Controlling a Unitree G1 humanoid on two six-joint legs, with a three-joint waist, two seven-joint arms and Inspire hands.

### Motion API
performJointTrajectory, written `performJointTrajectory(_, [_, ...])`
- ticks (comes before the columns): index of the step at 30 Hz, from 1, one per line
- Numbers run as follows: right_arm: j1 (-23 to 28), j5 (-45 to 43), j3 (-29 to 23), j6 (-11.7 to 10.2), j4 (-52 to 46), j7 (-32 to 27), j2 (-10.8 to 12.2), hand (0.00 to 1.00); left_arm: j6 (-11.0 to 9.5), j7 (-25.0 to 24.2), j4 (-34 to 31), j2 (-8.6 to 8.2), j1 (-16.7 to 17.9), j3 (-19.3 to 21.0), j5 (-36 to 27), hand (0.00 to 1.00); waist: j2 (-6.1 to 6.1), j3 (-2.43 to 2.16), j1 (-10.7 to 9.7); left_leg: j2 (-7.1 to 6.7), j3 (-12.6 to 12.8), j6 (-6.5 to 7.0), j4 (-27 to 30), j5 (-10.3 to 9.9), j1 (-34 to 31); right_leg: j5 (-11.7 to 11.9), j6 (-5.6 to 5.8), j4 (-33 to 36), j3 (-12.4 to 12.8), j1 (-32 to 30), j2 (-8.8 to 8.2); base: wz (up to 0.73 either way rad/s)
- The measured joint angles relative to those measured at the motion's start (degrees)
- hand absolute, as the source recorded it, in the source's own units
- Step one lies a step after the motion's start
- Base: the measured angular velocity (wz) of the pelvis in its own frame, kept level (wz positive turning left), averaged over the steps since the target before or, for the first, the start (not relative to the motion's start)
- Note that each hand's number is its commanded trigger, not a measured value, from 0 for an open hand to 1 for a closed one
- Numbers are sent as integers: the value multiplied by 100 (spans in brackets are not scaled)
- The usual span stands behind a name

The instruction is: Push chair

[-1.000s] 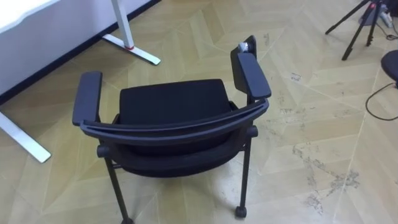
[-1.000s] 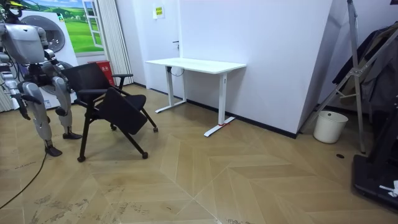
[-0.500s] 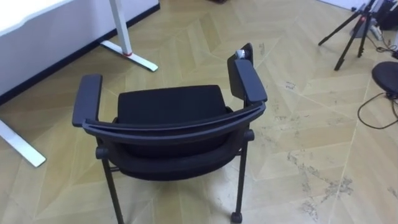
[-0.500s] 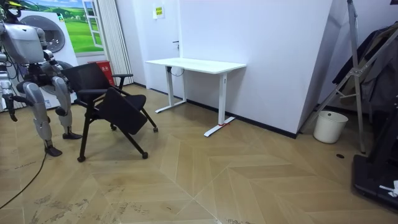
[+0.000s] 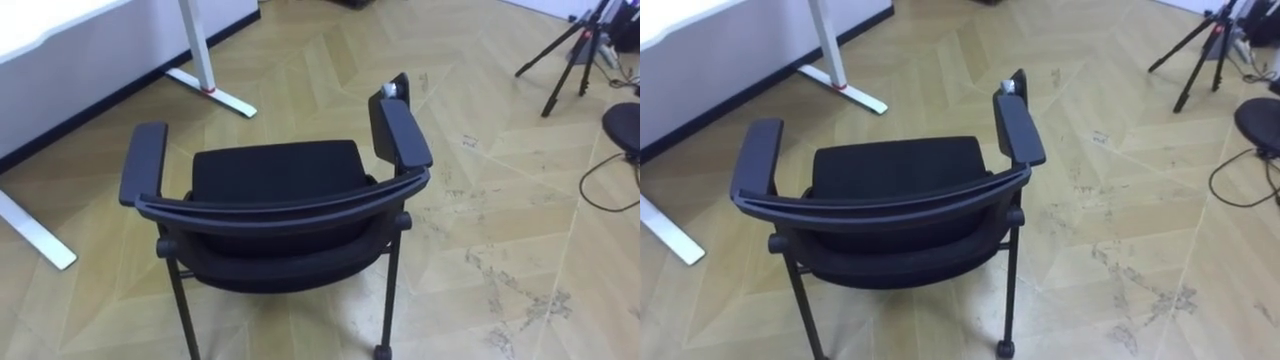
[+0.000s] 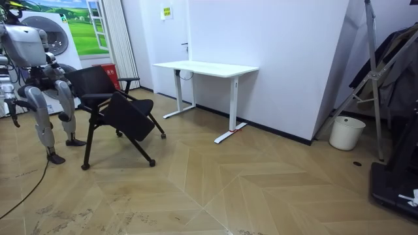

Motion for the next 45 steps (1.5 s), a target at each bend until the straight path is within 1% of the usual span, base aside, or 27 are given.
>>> performJointTrajectory(1, [-65, -70, -7, 21, 4, 0, 0, 0, -5, -28, 4, -4, 25, 61, 2, 0, -8, -17, 31, -2, -23, 0, 2, 0, -16, 0, 0, -2, -15, -6, -1, 8])
performJointTrajectory(2, [-105, -84, -7, 21, 5, 3, 0, 0, -15, -40, 9, -4, 53, 79, -2, 0, -9, -17, 41, -2, -30, 0, 3, 0, -17, 0, 0, -2, -26, -4, -2, 10])
performJointTrajectory(3, [-164, -83, -7, 13, 5, 7, 0, 0, -50, -90, 21, -2, 112, 121, -9, 0, -6, -6, 60, -4, -67, 0, 9, 0, -15, 0, -1, -1, -77, 20, -10, 18])
performJointTrajectory(4, [-213, -83, -7, 8, 5, 11, 0, 0, -100, -120, 25, -6, 151, 171, -21, 0, -41, 13, 96, -12, -130, 0, 20, 0, -27, -2, 2, -4, -136, 41, -18, 22])
performJointTrajectory(5, [-240, -83, -7, -1, 5, 13, 0, 0, -114, -126, 24, -6, 158, 176, -31, 0, -26, 4, 124, -14, -149, 0, 31, 0, -43, -3, 3, -10, -165, 48, -23, 26])
performJointTrajectory(6, [-292, -83, -7, -27, 9, 20, 1, 0, -128, -129, 23, -10, 165, 181, -123, 0, -64, 23, 145, -23, -203, 0, 65, 0, -79, -11, 6, -17, -235, 63, -36, 25])
performJointTrajectory(8, [-389, -82, -2, -46, 13, 29, 1, 0, -172, -129, 20, -27, 232, 186, -253, 0, -71, 28, 191, -29, -242, 0, 96, 0, -117, -25, 9, -15, -281, 73, -45, 19])
performJointTrajectory(10, [-460, -82, 52, -109, 31, 26, -1, 0, -225, -113, 18, -50, 273, 192, -302, 0, -75, 32, 318, -30, -294, 0, 111, 0, -166, -30, 5, -23, -333, 59, -46, 11])
performJointTrajectory(14, [-493, -19, 50, -109, 62, 21, 0, 0, -261, -78, -85, -58, 445, 273, -369, 0, -109, 14, 456, -37, -460, -1, 154, 0, -271, -42, 1, -83, -471, 80, -35, 21])
performJointTrajectory(16, [-518, 41, 34, -112, 60, -58, 0, 0, -278, 76, -273, -84, 627, 430, -288, 0, -127, -1, 482, -46, -598, -2, 217, 0, -376, -55, -3, -90, -592, 77, -39, 31])
performJointTrajectory(20, [-491, 69, 23, -256, 74, -180, -6, 0, -345, 431, -542, -150, 881, 677, -64, 0, -165, 17, 532, -93, -769, -3, 306, -1, -428, -110, 18, -106, -814, 185, -74, 33])
performJointTrajectory(21, [-471, 85, 10, -283, 84, -238, -15, 0, -356, 640, -719, -158, 950, 776, 113, 0, -166, 18, 593, -109, -812, -5, 332, -3, -441, -124, 29, -104, -885, 217, -86, 24])
performJointTrajectory(23, [-453, 112, -9, -311, 83, -337, -40, 0, -386, 1037, -1225, -158, 1084, 947, 246, 0, -146, 23, 746, -110, -825, -6, 346, -3, -461, -128, 28, -100, -889, 209, -85, 12])
performJointTrajectory(25, [-485, 0, -15, -388, 65, -445, -104, 0, -491, 1693, -1805, -139, 1151, 1102, 402, 0, -45, 30, 818, -116, -862, -6, 306, -4, -455, -129, 27, -100, -898, 213, -85, 8])
performJointTrajectory(26, [-491, -28, -15, -412, 52, -470, -118, 0, -501, 1847, -1944, -136, 1168, 1185, 520, 0, -19, 30, 841, -120, -878, -6, 306, -4, -462, -129, 27, -100, -905, 220, -85, 9])
performJointTrajectory(27, [-470, -77, -8, -479, 29, -544, -137, 0, -551, 2162, -2285, -93, 1187, 1314, 740, 0, 26, 30, 909, -121, -898, -6, 298, -3, -469, -129, 26, -100, -916, 219, -83, 8])
performJointTrajectory(28, [-467, -78, -7, -502, 20, -621, -152, 0, -583, 2460, -2825, -68, 1212, 1401, 833, 0, 52, 24, 943, -120, -914, -6, 298, -3, -484, -133, 20, -99, -914, 194, -79, 7])
performJointTrajectory(29, [-467, -72, -6, -505, 15, -648, -167, 0, -631, 2609, -3137, -65, 1242, 1434, 864, 0, 63, 19, 963, -120, -922, -7, 296, -2, -485, -133, 19, -99, -915, 183, -79, 5])
performJointTrajectory(30, [-471, -23, -21, -506, 17, -682, -204, 0, -796, 2857, -3513, -55, 1224, 1537, 973, 0, 100, 8, 1006, -123, -933, -6, 296, -2, -483, -134, 19, -98, -919, 206, -81, 0])
performJointTrajectory(31, [-469, 25, -40, -528, 15, -708, -236, 0, -899, 3121, -3776, -53, 1158, 1694, 1109, 0, 123, -3, 1032, -124, -933, -5, 311, 0, -472, -134, 19, -93, -913, 220, -81, 0])
performJointTrajectory(33, [-430, 74, -42, -613, -11, -730, -248, 0, -936, 3557, -4253, -27, 1019, 1819, 1292, 0, 163, -5, 1036, -124, -935, -6, 313, 0, -447, -134, 20, -96, -911, 252, -81, 0])
performJointTrajectory(34, [-387, 92, -55, -631, -64, -729, -249, 0, -1010, 3809, -4540, -17, 978, 1840, 1416, 0, 169, -12, 1041, -124, -932, -6, 313, 0, -445, -134, 21, -95, -909, 253, -81, 0])
performJointTrajectory(35, [-371, 86, -80, -633, -89, -727, -249, 0, -1024, 3929, -4672, -16, 935, 1844, 1528, 0, 160, -17, 1036, -125, -932, -6, 311, 0, -447, -135, 22, -95, -898, 250, -81, 0])
performJointTrajectory(37, [-282, 38, -182, -640, -255, -722, -245, 0, -1100, 4296, -4955, 1, 762, 1845, 2153, 0, 186, -15, 1007, -129, -916, -5, 309, 0, -448, -136, 23, -95, -870, 186, -82, -4])
performJointTrajectory(41, [-232, -247, -195, -651, -301, -711, -232, 0, -1107, 4659, -5323, 10, 664, 1796, 3002, 0, 170, -14, 784, -129, -925, -5, 302, 0, -424, -136, 23, -102, -871, 242, -81, 1])
performJointTrajectory(43, [-131, -463, -198, -666, -296, -688, -234, 0, -1105, 4720, -5767, 14, 581, 1784, 3748, 0, 138, 11, 680, -128, -904, -5, 303, 0, -356, -136, 24, -106, -843, 253, -82, -3])
performJointTrajectory(45, [-78, -498, -201, -665, -298, -640, -235, 0, -1110, 4763, -6087, 15, 487, 1748, 4284, 0, 137, 16, 633, -124, -865, -5, 299, 0, -344, -137, 25, -107, -801, 244, -82, -12])
